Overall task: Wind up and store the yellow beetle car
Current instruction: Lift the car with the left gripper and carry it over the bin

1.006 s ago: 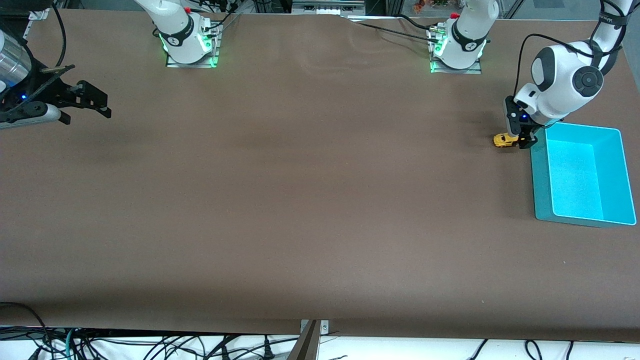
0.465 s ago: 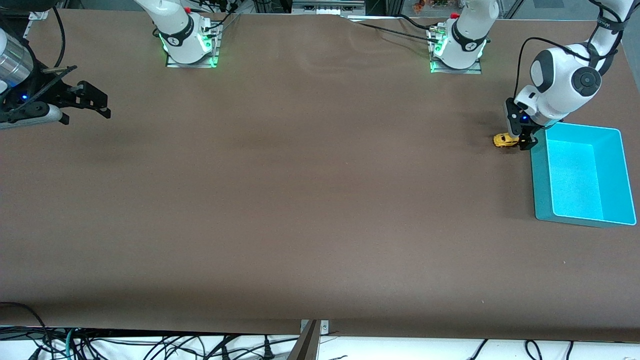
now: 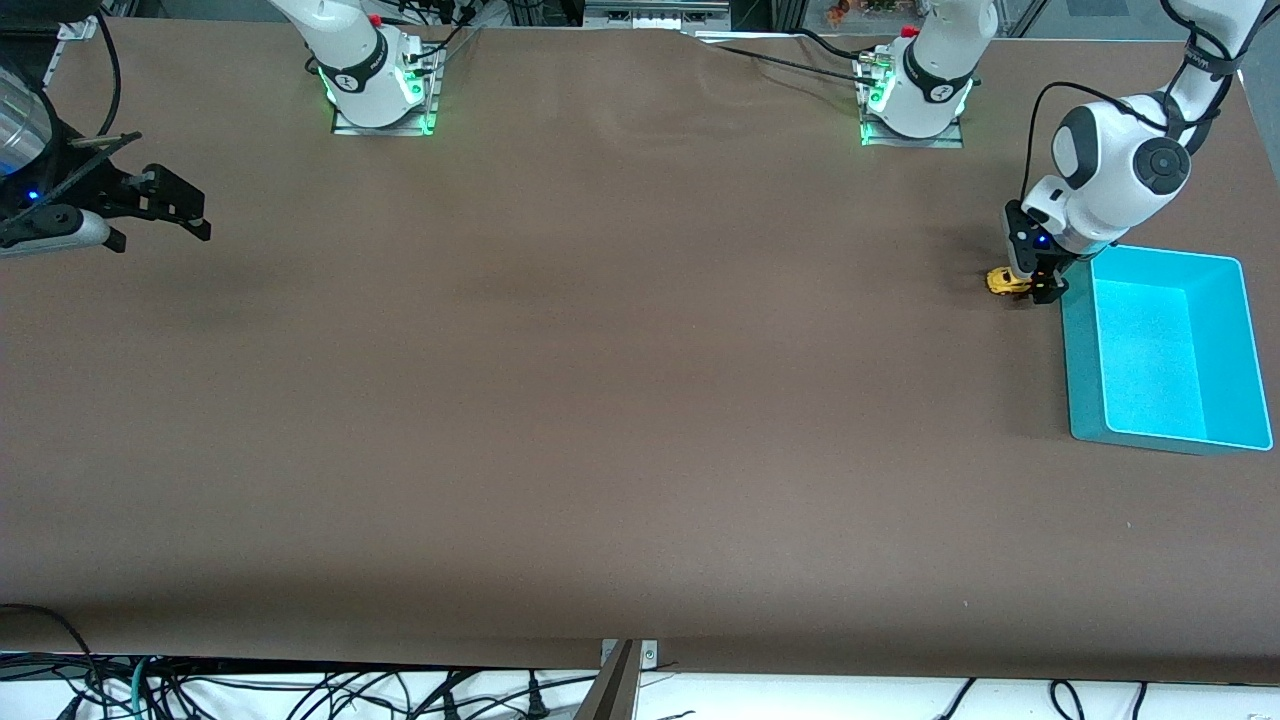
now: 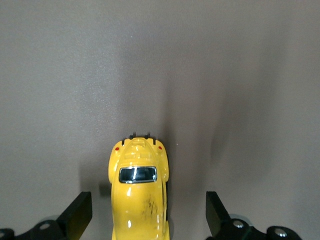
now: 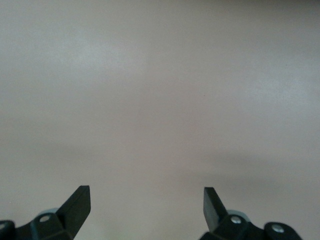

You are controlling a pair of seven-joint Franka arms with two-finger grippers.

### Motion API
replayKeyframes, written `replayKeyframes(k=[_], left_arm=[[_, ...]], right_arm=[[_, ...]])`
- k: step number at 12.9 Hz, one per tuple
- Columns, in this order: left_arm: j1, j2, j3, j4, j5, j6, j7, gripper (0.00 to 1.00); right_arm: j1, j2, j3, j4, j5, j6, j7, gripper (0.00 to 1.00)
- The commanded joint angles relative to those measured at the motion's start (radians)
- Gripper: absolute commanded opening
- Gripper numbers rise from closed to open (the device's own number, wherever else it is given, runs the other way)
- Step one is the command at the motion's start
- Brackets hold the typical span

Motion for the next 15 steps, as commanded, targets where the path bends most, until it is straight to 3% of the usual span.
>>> replayKeyframes(k=[1,2,3,5,9,12,15], left_arm=[[0.021,0.007,0.003,-0.007,0.028,0.034,0.076,0.57],[0.022,0.004,0.004,-0.007,0.027,0.034,0.078,0.33],[0.022,0.001,0.004,-0.005,0.027,0.032,0.079,0.17],[0.028,-0.006,0.004,-0.001,0.025,0.025,0.078,0.0],[0.011,-0.058,-0.006,0.048,-0.002,-0.094,0.07,0.0],[-0.073,-0.066,-0.054,0.182,-0.172,-0.309,0.07,0.0],[-0.079,-0.065,-0.118,0.342,-0.225,-0.502,0.063,0.0]], right_arm=[[0.007,0.02,-0.004,0.034,-0.018,-0.026,0.015,1.0],[0.007,0.02,-0.002,0.034,-0.019,-0.026,0.014,1.0],[0.007,0.02,-0.002,0.034,-0.018,-0.027,0.014,1.0],[0.007,0.02,-0.002,0.036,-0.018,-0.028,0.014,1.0],[0.007,0.02,-0.002,0.034,-0.019,-0.028,0.014,1.0],[0.007,0.02,-0.002,0.034,-0.019,-0.028,0.014,1.0],[0.009,0.022,-0.002,0.034,-0.019,-0.028,0.014,1.0]])
